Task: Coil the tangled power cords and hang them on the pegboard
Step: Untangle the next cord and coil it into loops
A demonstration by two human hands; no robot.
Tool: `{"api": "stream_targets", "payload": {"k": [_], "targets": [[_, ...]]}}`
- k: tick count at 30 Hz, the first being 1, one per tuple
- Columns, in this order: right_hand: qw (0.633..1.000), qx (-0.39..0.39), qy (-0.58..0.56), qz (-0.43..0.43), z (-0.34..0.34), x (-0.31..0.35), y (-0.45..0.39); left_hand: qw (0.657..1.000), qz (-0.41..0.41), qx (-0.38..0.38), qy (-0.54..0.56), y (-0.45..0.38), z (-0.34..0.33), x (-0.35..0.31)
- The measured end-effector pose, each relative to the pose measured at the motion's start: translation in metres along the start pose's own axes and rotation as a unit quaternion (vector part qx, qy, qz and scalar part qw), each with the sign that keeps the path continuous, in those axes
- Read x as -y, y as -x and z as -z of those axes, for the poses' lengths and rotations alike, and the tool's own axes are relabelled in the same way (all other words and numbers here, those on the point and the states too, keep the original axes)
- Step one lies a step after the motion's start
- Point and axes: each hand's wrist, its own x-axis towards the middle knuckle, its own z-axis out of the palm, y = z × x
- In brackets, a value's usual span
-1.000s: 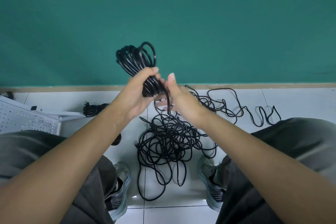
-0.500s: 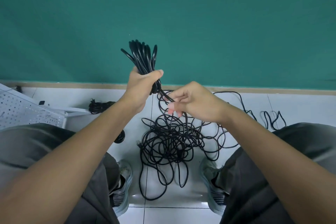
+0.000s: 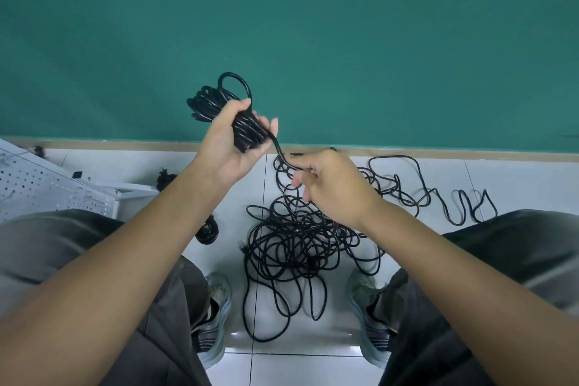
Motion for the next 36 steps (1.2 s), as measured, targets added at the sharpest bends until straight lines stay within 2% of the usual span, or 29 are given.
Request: {"api": "stream_targets", "payload": {"k": [2,4,5,7,9,13,15,18,21,25,27,30,33,36], "targets": [[0.999,0.03,0.043,0.0,-0.002,0.002,0.0,1.0,-0.003,-0.017,-0.011,-0.001,0.002,0.002],[0.998,0.062,0.019,-0.001,-0.002,0.003,0.002,0.998,-0.013,-0.037,-0.058,-0.003,0.006,0.007],[0.998,0.068,-0.012,-0.002,-0.001,0.004,0.004,0.992,-0.024,-0.041,-0.114,-0.005,0.009,0.011],[0.994,0.066,-0.084,-0.01,0.005,0.005,0.005,0.961,-0.053,-0.035,-0.271,-0.007,0.015,0.022],[0.99,0.036,-0.131,-0.026,0.014,0.004,0.004,0.925,-0.06,-0.015,-0.376,-0.005,0.018,0.029],[0.994,-0.049,-0.095,0.008,0.028,0.0,-0.001,0.896,-0.03,0.068,-0.437,0.005,0.012,0.033],[0.99,-0.092,-0.106,0.014,0.032,-0.001,-0.004,0.896,-0.011,0.104,-0.432,0.012,0.009,0.035],[0.969,-0.163,-0.186,-0.026,0.038,-0.005,-0.009,0.899,0.032,0.166,-0.404,0.022,0.005,0.037],[0.959,-0.187,-0.201,-0.071,0.041,-0.01,-0.01,0.894,0.064,0.205,-0.393,0.025,0.003,0.036],[0.956,-0.176,-0.219,-0.083,0.038,-0.017,-0.01,0.873,0.075,0.228,-0.425,0.028,-0.001,0.037],[0.953,-0.163,-0.244,-0.078,0.035,-0.021,-0.01,0.883,0.081,0.233,-0.4,0.028,-0.001,0.037],[0.955,-0.107,-0.271,-0.059,0.03,-0.024,-0.01,0.909,0.11,0.265,-0.303,0.026,-0.002,0.031],[0.975,-0.037,-0.21,-0.066,0.02,-0.027,-0.01,0.922,0.125,0.282,-0.235,0.024,-0.003,0.023],[0.976,-0.065,-0.182,-0.098,0.013,-0.03,-0.011,0.925,0.123,0.271,-0.235,0.023,-0.002,0.022]]}}
